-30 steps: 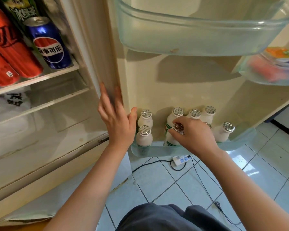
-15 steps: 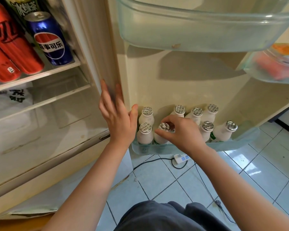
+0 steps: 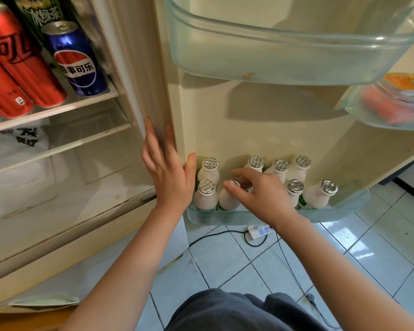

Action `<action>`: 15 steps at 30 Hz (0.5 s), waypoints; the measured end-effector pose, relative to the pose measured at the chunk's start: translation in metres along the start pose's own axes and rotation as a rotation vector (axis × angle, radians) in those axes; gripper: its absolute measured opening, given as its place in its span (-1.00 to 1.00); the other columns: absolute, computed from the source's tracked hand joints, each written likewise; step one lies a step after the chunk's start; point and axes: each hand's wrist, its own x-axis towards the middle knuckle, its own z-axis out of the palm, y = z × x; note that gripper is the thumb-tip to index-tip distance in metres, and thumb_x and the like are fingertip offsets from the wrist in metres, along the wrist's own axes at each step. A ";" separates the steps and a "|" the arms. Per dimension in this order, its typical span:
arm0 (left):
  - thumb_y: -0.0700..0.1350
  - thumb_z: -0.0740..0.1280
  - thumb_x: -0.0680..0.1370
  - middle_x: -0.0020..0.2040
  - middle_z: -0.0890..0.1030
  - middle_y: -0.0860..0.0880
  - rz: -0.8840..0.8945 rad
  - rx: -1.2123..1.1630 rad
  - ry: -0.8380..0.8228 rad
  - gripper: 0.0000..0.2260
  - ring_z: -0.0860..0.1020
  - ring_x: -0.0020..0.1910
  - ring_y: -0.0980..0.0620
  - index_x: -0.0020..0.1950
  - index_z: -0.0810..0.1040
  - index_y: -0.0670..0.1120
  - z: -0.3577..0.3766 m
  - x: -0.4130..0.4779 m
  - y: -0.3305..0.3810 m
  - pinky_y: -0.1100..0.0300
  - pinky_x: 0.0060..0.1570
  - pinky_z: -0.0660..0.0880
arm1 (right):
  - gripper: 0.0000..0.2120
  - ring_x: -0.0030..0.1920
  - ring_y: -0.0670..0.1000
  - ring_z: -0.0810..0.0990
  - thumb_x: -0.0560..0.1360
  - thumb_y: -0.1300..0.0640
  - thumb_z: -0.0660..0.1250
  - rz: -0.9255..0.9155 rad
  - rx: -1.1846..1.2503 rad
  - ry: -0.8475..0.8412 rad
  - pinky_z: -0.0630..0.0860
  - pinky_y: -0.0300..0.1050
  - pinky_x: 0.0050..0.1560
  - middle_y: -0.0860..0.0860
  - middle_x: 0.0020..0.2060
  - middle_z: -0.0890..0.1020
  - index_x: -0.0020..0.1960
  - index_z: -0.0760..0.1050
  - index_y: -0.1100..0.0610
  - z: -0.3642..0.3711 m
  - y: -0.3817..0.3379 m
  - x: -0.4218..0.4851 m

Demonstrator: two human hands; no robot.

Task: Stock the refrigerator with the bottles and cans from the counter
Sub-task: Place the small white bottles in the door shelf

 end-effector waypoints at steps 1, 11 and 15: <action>-0.01 0.16 0.54 0.46 0.12 -0.41 0.003 0.001 -0.003 -0.48 0.18 0.40 -0.25 0.45 0.11 -0.13 0.000 0.000 0.000 0.00 0.38 0.07 | -0.60 -0.18 -0.08 0.58 0.48 -0.29 0.16 -0.004 -0.007 0.044 0.50 -0.13 -0.21 -0.14 -0.20 0.63 0.05 0.58 -0.05 -0.003 0.000 0.000; 0.00 0.15 0.55 0.46 0.12 -0.39 0.020 0.000 0.013 -0.48 0.18 0.40 -0.22 0.46 0.09 -0.09 0.001 0.000 -0.002 -0.02 0.36 0.09 | -0.70 0.04 0.18 0.53 0.51 0.06 0.27 -0.058 -0.351 0.208 0.42 -0.04 -0.08 0.08 0.04 0.64 0.21 0.53 0.12 -0.028 0.017 0.031; 0.02 0.13 0.57 0.46 0.13 -0.40 0.030 0.000 0.020 -0.49 0.19 0.39 -0.23 0.47 0.08 -0.09 0.002 0.000 -0.003 -0.03 0.35 0.10 | -0.66 0.02 0.16 0.55 0.53 -0.02 0.23 -0.033 -0.469 0.073 0.37 -0.07 -0.06 0.06 0.01 0.63 0.25 0.45 0.09 -0.023 0.020 0.039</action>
